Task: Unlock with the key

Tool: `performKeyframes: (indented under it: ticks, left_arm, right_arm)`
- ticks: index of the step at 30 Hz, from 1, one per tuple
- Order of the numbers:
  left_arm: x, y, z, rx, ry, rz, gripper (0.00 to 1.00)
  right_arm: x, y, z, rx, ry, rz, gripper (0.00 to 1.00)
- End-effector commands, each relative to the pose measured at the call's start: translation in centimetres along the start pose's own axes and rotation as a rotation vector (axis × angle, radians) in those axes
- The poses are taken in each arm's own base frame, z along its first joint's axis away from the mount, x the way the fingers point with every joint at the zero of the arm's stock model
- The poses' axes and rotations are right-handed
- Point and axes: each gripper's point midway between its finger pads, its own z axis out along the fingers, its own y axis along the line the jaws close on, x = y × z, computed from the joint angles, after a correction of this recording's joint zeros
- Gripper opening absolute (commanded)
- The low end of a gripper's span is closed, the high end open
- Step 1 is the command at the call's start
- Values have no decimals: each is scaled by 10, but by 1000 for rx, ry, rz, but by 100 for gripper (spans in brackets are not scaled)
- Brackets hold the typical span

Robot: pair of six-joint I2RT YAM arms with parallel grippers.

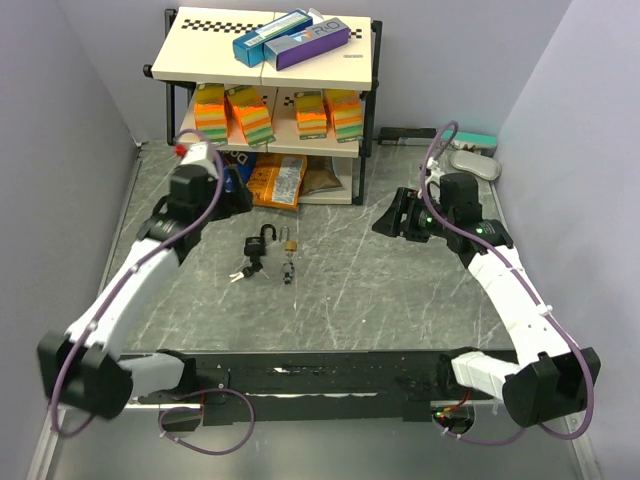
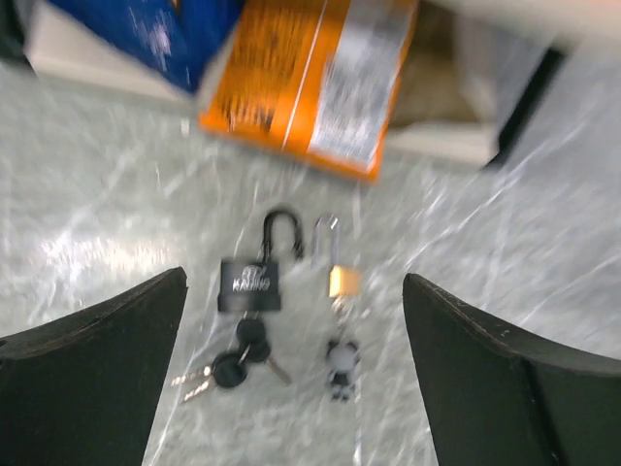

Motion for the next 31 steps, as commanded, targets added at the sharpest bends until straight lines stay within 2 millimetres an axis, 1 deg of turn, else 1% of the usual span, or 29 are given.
performKeyframes:
  ticks: [1,2,3,4,5,6,7,9,10,11,12,13,14,15,16,20,23,27,31]
  left_arm:
    - [-48,4,-34,31,-235,-105,96]
    - [-53,16,-38,12,-248,-136,96]
    - [-49,20,-42,13,-226,-160,96]
    - [-55,22,-52,20,-249,-196,96]
    - [-57,29,-58,5,-262,-215,96]
    - [-57,32,-63,-4,-271,-222,96]
    - [-64,30,-79,11,-309,-224,96]
    - [-69,27,-93,36,-348,-216,96]
    - [-75,26,-109,51,-394,-216,96]
    - [-77,28,-116,42,-417,-218,96]
    - [-77,30,-123,37,-428,-217,96]
    - [-80,33,-136,26,-462,-211,96]
    - [-80,38,-140,6,-477,-213,96]
    - [-78,43,-143,-13,-486,-218,96]
    - [-79,49,-152,-41,-516,-223,96]
    - [-76,58,-161,-78,-532,-214,96]
    - [-79,60,-167,-90,-548,-219,96]
    - [-81,62,-170,-98,-563,-230,96]
    - [-81,62,-170,-99,-560,-231,96]
  right_arm:
    - [-14,-8,-20,69,-72,-57,70]
    - [-15,-10,-22,82,-79,-61,70]
    - [-19,-13,-27,105,-105,-69,70]
    - [-23,-13,-31,114,-123,-82,70]
    - [-25,-13,-34,122,-140,-91,70]
    - [-30,-13,-42,141,-173,-103,70]
    - [-33,-13,-46,150,-194,-117,70]
    - [-40,-9,-58,156,-254,-142,70]
    - [-40,-14,-60,177,-272,-148,70]
    - [-42,-14,-63,182,-292,-154,70]
    - [-47,-10,-71,175,-339,-169,70]
    - [-45,-15,-71,194,-350,-168,70]
    - [-46,-13,-77,192,-379,-176,71]
    - [-48,-13,-80,197,-398,-177,71]
    - [-47,-15,-81,201,-405,-181,71]
    - [-49,-15,-90,217,-443,-194,71]
    - [-48,-16,-91,220,-449,-199,71]
    - [-47,-16,-92,216,-458,-193,71]
    - [-46,-15,-90,206,-464,-190,71]
